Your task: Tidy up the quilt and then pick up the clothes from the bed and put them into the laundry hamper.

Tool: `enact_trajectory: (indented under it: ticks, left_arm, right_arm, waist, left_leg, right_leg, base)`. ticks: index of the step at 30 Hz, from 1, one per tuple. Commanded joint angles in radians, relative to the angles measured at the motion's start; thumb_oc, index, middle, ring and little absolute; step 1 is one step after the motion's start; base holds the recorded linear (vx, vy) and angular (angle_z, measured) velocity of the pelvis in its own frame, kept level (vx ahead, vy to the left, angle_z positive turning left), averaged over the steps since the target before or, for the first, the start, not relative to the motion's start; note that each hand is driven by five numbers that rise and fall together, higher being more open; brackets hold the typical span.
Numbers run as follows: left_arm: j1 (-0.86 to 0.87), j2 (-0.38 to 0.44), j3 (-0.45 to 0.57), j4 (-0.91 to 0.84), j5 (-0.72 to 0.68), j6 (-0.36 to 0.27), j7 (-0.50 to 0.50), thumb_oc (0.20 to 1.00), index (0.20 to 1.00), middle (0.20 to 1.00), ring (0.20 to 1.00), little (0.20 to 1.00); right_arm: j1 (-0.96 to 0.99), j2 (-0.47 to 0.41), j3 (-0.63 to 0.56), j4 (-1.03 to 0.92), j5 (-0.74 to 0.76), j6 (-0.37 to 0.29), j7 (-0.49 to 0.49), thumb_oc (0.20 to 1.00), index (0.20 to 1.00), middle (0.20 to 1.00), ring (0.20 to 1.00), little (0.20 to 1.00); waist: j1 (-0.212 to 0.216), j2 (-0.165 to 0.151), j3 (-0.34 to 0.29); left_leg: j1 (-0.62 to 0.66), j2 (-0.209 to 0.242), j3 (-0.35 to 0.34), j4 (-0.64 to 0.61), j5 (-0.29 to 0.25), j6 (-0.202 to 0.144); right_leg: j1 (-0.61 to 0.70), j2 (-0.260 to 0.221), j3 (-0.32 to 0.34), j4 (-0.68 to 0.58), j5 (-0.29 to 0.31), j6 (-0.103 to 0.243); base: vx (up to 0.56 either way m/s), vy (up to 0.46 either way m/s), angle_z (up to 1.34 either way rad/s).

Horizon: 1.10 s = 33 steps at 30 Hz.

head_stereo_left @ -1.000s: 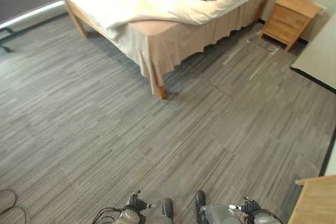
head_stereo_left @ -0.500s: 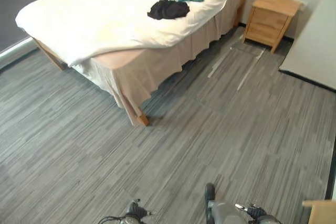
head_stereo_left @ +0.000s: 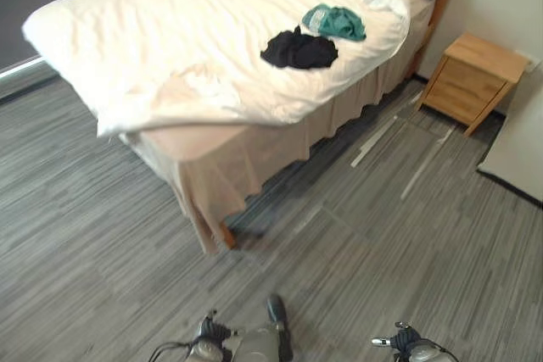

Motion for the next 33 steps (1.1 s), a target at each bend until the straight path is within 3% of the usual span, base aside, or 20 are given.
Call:
enact_trajectory:
  ticks: [1,4,5,6,7,8,9,10,12,14,17,19,21,23,27,28,29,30,32,33]
  left_arm:
    - [-0.055,0.003,-0.016,-0.014,-0.002,0.003,-0.005,1.000,1.000,1.000,1.000,1.000]
    - [-0.070,0.006,-0.042,-0.018,0.016,-0.004,-0.014,1.000,1.000,1.000,1.000,1.000]
    - [-0.070,0.006,-0.042,-0.018,0.016,-0.004,-0.014,1.000,1.000,1.000,1.000,1.000]
    - [-0.083,0.008,-0.060,-0.024,0.028,-0.008,-0.015,1.000,1.000,1.000,1.000,1.000]
    - [-0.089,0.007,-0.070,-0.024,0.028,-0.011,-0.016,1.000,1.000,1.000,1.000,1.000]
    - [-0.091,0.013,-0.076,-0.022,0.033,-0.015,-0.012,1.000,1.000,1.000,1.000,1.000]
    - [-0.091,0.016,-0.064,-0.015,0.021,-0.016,-0.011,1.000,1.000,1.000,1.000,1.000]
    - [-0.090,0.016,-0.065,-0.015,0.021,-0.016,-0.011,1.000,1.000,1.000,1.000,1.000]
    - [-0.087,0.020,-0.043,0.002,-0.001,-0.018,0.000,1.000,1.000,1.000,1.000,1.000]
    - [-0.049,0.014,0.063,0.024,-0.126,-0.026,0.026,1.000,1.000,1.000,1.000,1.000]
    - [-0.032,0.009,0.109,0.023,-0.200,-0.044,0.033,1.000,1.000,1.000,1.000,1.000]
    - [-0.039,0.025,0.188,-0.038,-0.350,-0.106,0.102,1.000,1.000,1.000,1.000,1.000]
    - [-0.045,0.081,0.212,-0.223,-0.385,-0.172,0.160,1.000,1.000,1.000,1.000,1.000]
    - [-0.056,0.168,0.216,-0.560,-0.337,-0.229,0.189,1.000,1.000,1.000,1.000,1.000]
    - [-0.103,0.243,0.182,-0.780,-0.203,-0.237,0.200,1.000,1.000,1.000,1.000,1.000]
    - [-0.447,0.301,0.050,-0.838,-0.152,-0.206,0.231,1.000,1.000,1.000,1.000,1.000]
    - [-0.449,0.301,0.049,-0.837,-0.153,-0.207,0.231,1.000,1.000,1.000,1.000,1.000]
    - [-0.375,0.408,0.097,-1.007,-0.117,-0.232,0.154,1.000,1.000,1.000,1.000,1.000]
    - [-0.231,0.417,0.140,-1.217,-0.036,-0.285,0.135,1.000,1.000,1.000,1.000,1.000]
    - [-0.231,0.416,0.140,-1.217,-0.036,-0.285,0.135,1.000,1.000,1.000,1.000,1.000]
  right_arm:
    - [-0.037,0.050,-0.031,-0.069,0.037,-0.023,0.032,1.000,1.000,1.000,1.000,1.000]
    - [-0.041,0.060,0.001,-0.071,0.005,-0.021,0.031,1.000,1.000,1.000,1.000,1.000]
    - [-0.041,0.060,0.001,-0.071,0.005,-0.021,0.031,1.000,1.000,1.000,1.000,1.000]
    - [-0.039,0.056,0.001,-0.070,0.001,-0.018,0.031,1.000,1.000,1.000,1.000,1.000]
    - [-0.038,0.052,-0.004,-0.067,0.004,-0.016,0.033,1.000,1.000,1.000,1.000,1.000]
    - [-0.028,0.044,-0.027,-0.060,0.022,-0.010,0.032,1.000,1.000,1.000,1.000,1.000]
    - [-0.022,0.043,-0.032,-0.053,0.025,-0.005,0.035,1.000,1.000,1.000,1.000,1.000]
    - [-0.021,0.043,-0.032,-0.052,0.025,-0.005,0.035,1.000,1.000,1.000,1.000,1.000]
    - [-0.011,0.051,-0.033,-0.037,0.019,0.011,0.046,1.000,1.000,1.000,1.000,1.000]
    - [0.003,0.049,-0.028,-0.013,0.003,0.015,0.058,1.000,1.000,1.000,1.000,1.000]
    - [0.007,0.047,-0.025,-0.005,-0.002,0.013,0.058,1.000,1.000,1.000,1.000,1.000]
    - [-0.001,0.011,-0.037,0.010,0.000,0.005,0.050,1.000,1.000,1.000,1.000,1.000]
    - [0.028,-0.028,-0.052,0.002,-0.003,-0.010,0.029,1.000,1.000,1.000,1.000,1.000]
    - [0.046,-0.076,-0.063,-0.023,0.022,-0.021,0.028,1.000,1.000,1.000,1.000,1.000]
    - [0.058,-0.088,-0.075,-0.003,0.028,-0.014,0.037,1.000,1.000,1.000,1.000,1.000]
    - [0.044,-0.097,-0.051,0.008,0.020,0.011,0.068,1.000,1.000,1.000,1.000,1.000]
    - [0.044,-0.097,-0.051,0.008,0.020,0.011,0.068,1.000,1.000,1.000,1.000,1.000]
    - [0.057,-0.109,-0.061,-0.010,0.039,0.000,0.057,1.000,1.000,1.000,1.000,1.000]
    - [0.064,-0.081,-0.079,-0.003,0.017,-0.009,0.056,1.000,1.000,1.000,1.000,1.000]
    - [0.063,-0.081,-0.079,-0.003,0.016,-0.009,0.056,1.000,1.000,1.000,1.000,1.000]
  waist:
    - [-0.008,0.041,0.060]
    - [-0.039,0.034,0.075]
    - [-0.039,0.036,0.074]
    - [-0.045,0.022,0.065]
    - [-0.052,0.018,0.060]
    - [-0.063,0.004,0.056]
    - [-0.065,-0.009,0.050]
    - [-0.065,-0.008,0.052]
    - [-0.063,-0.038,0.030]
    - [-0.039,-0.047,-0.001]
    - [-0.030,-0.047,-0.008]
    - [-0.016,-0.034,-0.015]
    - [-0.024,-0.033,-0.002]
    - [-0.031,-0.033,0.019]
    - [-0.045,-0.016,0.007]
    - [-0.086,-0.008,-0.016]
    - [-0.085,-0.008,-0.015]
    - [-0.079,-0.001,-0.017]
    - [-0.079,0.012,-0.014]
    - [-0.078,0.012,-0.014]
  left_leg:
    - [0.107,-0.009,-0.057,-0.030,-0.125,-0.084]
    - [0.145,-0.018,-0.121,-0.031,-0.147,-0.104]
    - [0.143,-0.016,-0.121,-0.031,-0.146,-0.105]
    - [0.144,-0.018,-0.151,-0.031,-0.161,-0.120]
    - [0.150,-0.017,-0.183,-0.031,-0.173,-0.130]
    - [0.166,-0.011,-0.236,-0.031,-0.193,-0.144]
    - [0.174,0.002,-0.257,-0.031,-0.203,-0.158]
    - [0.178,0.003,-0.257,-0.031,-0.204,-0.158]
    - [0.196,0.018,-0.290,-0.031,-0.211,-0.169]
    - [0.208,0.070,-0.338,-0.031,-0.197,-0.203]
    - [0.209,0.092,-0.352,-0.031,-0.192,-0.218]
    - [0.185,0.128,-0.364,-0.031,-0.149,-0.248]
    - [0.151,0.136,-0.285,-0.002,-0.130,-0.251]
    - [0.099,0.128,-0.198,0.080,-0.134,-0.248]
    - [0.121,0.129,-0.171,0.027,-0.130,-0.248]
    - [0.144,0.131,-0.140,-0.004,-0.121,-0.249]
    - [0.145,0.131,-0.139,-0.005,-0.121,-0.249]
    - [0.155,0.126,-0.132,-0.014,-0.121,-0.247]
    - [0.155,0.117,-0.129,-0.023,-0.127,-0.247]
    - [0.155,0.117,-0.128,-0.023,-0.127,-0.247]
  right_leg:
    - [-0.088,-0.020,-0.004,-0.210,0.155,0.019]
    - [-0.098,-0.016,0.010,-0.422,0.075,-0.030]
    - [-0.097,-0.014,0.008,-0.427,0.079,-0.030]
    - [-0.085,-0.029,0.066,-0.627,0.092,-0.036]
    - [-0.090,-0.046,0.136,-0.701,0.114,-0.034]
    - [-0.103,-0.078,0.285,-0.780,0.170,-0.017]
    - [-0.115,-0.086,0.357,-0.792,0.192,-0.005]
    - [-0.111,-0.085,0.357,-0.792,0.190,-0.005]
    - [-0.074,-0.096,0.344,-0.811,0.197,0.003]
    - [-0.022,-0.063,0.306,-0.846,0.177,-0.010]
    - [0.006,-0.050,0.280,-0.869,0.166,-0.020]
    - [0.043,-0.028,0.218,-0.878,0.115,-0.048]
    - [0.071,-0.039,0.154,-0.878,0.092,-0.055]
    - [0.088,-0.039,0.113,-0.878,0.074,-0.063]
    - [0.095,-0.027,0.102,-0.878,0.072,-0.061]
    - [0.100,-0.029,0.104,-0.878,0.072,-0.055]
    - [0.100,-0.029,0.104,-0.878,0.072,-0.055]
    - [0.101,-0.032,0.105,-0.878,0.076,-0.051]
    - [0.082,-0.044,0.106,-0.878,0.085,-0.044]
    - [0.082,-0.044,0.107,-0.878,0.085,-0.044]
  base:
    - [0.50,0.175,0.70]
    - [0.35,-0.054,0.92]
    - [0.30,-0.188,1.47]
    - [0.36,-0.230,1.33]
    - [0.56,-0.413,1.62]
    - [0.52,-0.440,1.76]
    - [0.35,-0.350,1.50]
    - [0.43,-0.481,2.06]
    - [0.34,-0.383,1.73]
    - [0.31,-0.443,0.81]
    - [0.20,-0.333,0.17]
    - [0.15,-0.305,0.43]
    - [0.06,-0.160,0.64]
    - [-0.01,-0.122,0.73]
    - [0.08,-0.059,0.27]
    - [0.15,-0.016,-0.12]
    - [0.14,-0.002,0.00]
    - [0.00,-0.006,0.32]
    - [0.00,-0.002,-0.48]
    - [0.03,0.023,-0.76]
